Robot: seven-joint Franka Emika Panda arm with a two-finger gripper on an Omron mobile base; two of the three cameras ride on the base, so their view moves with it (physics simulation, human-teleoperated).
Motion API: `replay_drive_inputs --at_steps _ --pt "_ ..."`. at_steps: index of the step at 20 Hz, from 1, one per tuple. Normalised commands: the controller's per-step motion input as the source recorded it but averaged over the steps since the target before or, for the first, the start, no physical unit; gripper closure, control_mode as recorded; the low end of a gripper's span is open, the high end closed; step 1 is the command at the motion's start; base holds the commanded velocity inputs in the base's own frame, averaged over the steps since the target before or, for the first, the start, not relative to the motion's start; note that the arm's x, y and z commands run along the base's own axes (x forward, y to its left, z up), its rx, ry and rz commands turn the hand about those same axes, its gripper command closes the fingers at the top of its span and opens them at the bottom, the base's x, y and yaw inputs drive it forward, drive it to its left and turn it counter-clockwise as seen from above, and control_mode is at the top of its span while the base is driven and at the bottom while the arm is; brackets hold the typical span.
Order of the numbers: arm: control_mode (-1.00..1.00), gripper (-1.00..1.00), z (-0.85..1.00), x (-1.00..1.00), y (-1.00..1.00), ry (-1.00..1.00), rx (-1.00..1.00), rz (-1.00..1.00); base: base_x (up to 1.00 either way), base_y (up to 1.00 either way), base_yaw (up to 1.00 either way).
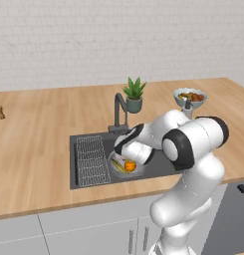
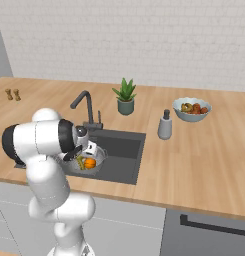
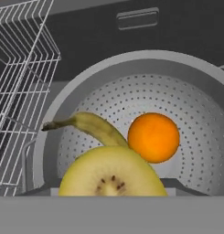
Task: Put the colander in the sink, put the kiwi, banana, orange in the colander, and turn on the sink faucet and pour water over the colander.
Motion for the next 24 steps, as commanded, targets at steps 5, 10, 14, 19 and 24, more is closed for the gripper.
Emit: replay_drive_inputs --at_steps 5,10,14,19,24 --pt "-1.0 1.0 -0.36 0.24 0.03 0.0 0.0 0.0 0.0 0.0 0.0" --pt "-1.0 -1.0 -0.27 0.01 0.0 0.0 0.0 0.0 0.0 0.0 0.0" --pt "-1.0 -1.0 -0.11 0.0 0.0 0.0 0.0 0.0 0.0 0.0 0.0" --pt "-1.0 -1.0 0.37 0.0 -0.08 -0.1 0.0 0.0 0.0 0.0 0.0" --pt "-1.0 -1.0 0.89 0.0 -0.36 -0.14 0.0 0.0 0.0 0.0 0.0"
